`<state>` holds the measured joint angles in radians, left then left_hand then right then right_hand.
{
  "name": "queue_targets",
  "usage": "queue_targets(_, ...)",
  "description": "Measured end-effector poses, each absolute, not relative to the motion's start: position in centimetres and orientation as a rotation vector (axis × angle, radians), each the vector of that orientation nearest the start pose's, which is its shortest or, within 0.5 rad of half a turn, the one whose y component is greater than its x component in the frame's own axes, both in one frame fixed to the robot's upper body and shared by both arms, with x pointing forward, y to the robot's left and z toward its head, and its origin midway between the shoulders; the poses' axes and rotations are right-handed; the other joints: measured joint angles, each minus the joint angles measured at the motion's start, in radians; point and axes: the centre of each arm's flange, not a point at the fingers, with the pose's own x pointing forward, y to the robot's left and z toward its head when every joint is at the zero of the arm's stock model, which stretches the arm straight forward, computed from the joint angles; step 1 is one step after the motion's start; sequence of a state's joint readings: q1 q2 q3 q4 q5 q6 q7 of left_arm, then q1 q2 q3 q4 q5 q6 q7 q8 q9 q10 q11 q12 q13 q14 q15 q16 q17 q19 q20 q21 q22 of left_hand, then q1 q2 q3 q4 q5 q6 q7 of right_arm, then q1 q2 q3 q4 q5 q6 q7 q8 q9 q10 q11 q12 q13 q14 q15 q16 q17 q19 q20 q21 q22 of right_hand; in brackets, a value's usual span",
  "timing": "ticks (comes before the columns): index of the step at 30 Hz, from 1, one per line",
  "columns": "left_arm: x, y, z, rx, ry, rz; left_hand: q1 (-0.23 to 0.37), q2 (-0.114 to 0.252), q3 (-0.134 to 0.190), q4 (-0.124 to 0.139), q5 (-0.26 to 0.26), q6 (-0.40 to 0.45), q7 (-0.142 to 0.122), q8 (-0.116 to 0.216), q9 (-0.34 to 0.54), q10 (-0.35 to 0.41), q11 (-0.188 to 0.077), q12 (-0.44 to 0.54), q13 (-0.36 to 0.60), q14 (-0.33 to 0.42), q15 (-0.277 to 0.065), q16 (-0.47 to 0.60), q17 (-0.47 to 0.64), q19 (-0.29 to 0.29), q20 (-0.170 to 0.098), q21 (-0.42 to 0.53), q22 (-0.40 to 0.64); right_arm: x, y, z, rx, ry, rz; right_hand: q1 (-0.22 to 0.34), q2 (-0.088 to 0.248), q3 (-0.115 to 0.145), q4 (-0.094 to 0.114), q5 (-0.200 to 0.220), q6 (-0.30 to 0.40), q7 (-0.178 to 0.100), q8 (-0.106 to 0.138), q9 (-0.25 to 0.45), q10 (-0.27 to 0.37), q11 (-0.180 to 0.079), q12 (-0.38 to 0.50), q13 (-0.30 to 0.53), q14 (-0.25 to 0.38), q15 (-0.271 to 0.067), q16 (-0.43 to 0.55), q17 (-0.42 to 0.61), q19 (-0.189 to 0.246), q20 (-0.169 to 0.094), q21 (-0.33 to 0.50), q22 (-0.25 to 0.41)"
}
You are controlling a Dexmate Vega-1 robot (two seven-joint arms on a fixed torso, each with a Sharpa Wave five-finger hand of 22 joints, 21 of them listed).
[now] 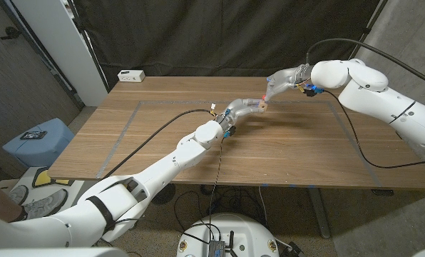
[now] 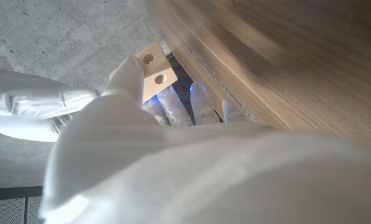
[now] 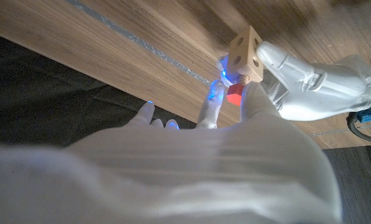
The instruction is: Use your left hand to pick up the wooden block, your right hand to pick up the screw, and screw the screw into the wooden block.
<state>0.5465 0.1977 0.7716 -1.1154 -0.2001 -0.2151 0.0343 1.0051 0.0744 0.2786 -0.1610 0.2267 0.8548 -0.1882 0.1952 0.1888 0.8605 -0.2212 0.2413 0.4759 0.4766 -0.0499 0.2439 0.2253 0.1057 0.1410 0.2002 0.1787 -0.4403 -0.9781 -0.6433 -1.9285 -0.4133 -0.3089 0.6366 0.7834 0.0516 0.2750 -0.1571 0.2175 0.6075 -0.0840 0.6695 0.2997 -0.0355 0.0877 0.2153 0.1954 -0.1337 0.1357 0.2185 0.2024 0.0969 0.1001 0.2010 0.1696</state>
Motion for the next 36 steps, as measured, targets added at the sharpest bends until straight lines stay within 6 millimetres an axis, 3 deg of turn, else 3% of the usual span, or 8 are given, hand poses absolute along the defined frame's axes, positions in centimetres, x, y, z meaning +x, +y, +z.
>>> queue_targets(17,66.1,1.7,-0.3,0.41,-0.631,-0.508,0.0,0.0,0.0,0.0,0.0,-0.001,0.0,0.001,0.0,-0.002,0.002,0.0,0.0,0.0,0.0,0.0,0.0,0.0,0.0,0.0,0.0,55.9,-23.7,14.3,-1.668,-0.33,0.2,-0.007,-0.007,-0.006,0.006,-0.015,0.048,-0.002,0.042,0.023,0.048,-0.002,0.008,0.0,0.03,-0.005,0.008,0.0,0.025,0.0,0.0,-0.001)
queue_targets(23,66.0,1.8,-0.4,0.41,-0.631,-0.509,0.0,0.0,0.0,0.0,0.003,-0.001,0.0,0.001,-0.001,-0.004,0.003,0.0,0.0,0.0,0.0,0.0,0.0,0.0,0.0,0.0,0.0,55.7,-23.1,14.1,-1.683,-0.335,0.192,-0.021,-0.009,-0.008,0.008,-0.015,0.077,-0.002,0.068,0.036,0.081,-0.001,0.014,0.0,0.049,-0.013,0.008,0.0,0.036,0.0,0.0,-0.002)
queue_targets(32,65.8,2.0,-0.5,0.409,-0.632,-0.507,0.0,0.0,0.0,0.0,0.003,-0.001,0.0,0.001,0.0,-0.003,0.003,0.0,0.0,0.0,0.0,0.0,0.0,0.0,0.0,0.0,0.0,55.3,-22.8,14.1,-1.697,-0.335,0.164,-0.057,-0.009,-0.02,0.025,-0.029,0.145,-0.002,0.117,0.059,0.118,-0.011,0.018,0.0,0.084,-0.023,0.022,0.005,0.054,-0.004,0.0,-0.002)
queue_targets(36,65.8,2.0,-0.6,0.409,-0.632,-0.508,0.0,0.0,0.0,0.0,0.008,-0.001,0.0,0.0,0.0,-0.003,0.002,0.0,0.0,0.0,0.0,-0.004,0.0,0.0,0.0,0.0,0.0,55.2,-22.8,14.0,-1.702,-0.328,0.151,-0.09,-0.027,-0.033,0.038,-0.037,0.149,-0.001,0.127,0.067,0.131,-0.008,0.018,0.0,0.096,-0.021,0.022,0.005,0.055,-0.006,0.0,-0.002)
